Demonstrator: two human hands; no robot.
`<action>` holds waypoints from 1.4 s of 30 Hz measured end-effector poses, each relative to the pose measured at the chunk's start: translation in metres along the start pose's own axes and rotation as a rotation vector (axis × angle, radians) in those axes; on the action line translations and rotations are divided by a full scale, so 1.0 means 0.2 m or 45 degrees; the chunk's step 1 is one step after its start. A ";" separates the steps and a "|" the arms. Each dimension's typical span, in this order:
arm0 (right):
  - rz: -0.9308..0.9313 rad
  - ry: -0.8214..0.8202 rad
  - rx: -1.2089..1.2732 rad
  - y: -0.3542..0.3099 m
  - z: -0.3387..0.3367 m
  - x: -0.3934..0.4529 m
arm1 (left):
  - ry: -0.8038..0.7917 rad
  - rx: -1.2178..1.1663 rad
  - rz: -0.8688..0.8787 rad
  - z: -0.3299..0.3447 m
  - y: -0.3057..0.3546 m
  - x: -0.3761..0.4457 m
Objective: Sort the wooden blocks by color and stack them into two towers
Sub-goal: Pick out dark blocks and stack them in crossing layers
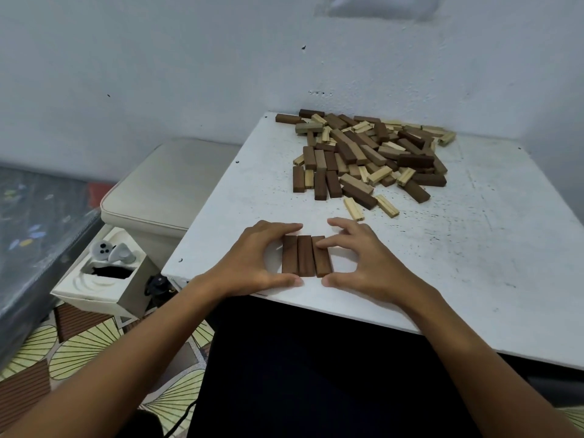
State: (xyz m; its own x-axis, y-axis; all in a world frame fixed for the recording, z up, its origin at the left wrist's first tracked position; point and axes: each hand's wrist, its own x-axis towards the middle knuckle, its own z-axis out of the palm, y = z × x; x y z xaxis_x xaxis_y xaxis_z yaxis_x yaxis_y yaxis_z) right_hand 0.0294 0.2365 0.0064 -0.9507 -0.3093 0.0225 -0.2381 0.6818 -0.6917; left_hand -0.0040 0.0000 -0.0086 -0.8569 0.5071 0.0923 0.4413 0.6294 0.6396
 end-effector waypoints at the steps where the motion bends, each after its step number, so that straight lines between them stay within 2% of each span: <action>1: -0.001 -0.048 0.002 0.00 -0.01 0.02 | -0.018 -0.012 -0.022 -0.01 0.00 0.00; 5: 0.029 -0.103 0.010 0.02 -0.03 0.07 | -0.028 -0.032 -0.048 -0.01 0.00 0.02; 21: -0.079 -0.023 -0.027 0.02 0.03 0.09 | -0.009 -0.093 -0.085 0.01 -0.03 0.06; 42: -0.004 0.041 0.061 0.02 0.05 0.12 | -0.035 -0.117 -0.060 -0.02 -0.06 0.13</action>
State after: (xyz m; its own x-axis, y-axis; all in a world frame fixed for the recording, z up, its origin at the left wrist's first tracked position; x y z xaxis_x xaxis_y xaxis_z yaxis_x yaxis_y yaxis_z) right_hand 0.0079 0.2248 -0.0022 -0.9561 -0.2891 0.0472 -0.2318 0.6481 -0.7254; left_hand -0.0331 0.0031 -0.0100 -0.8681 0.4947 0.0403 0.3732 0.5969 0.7103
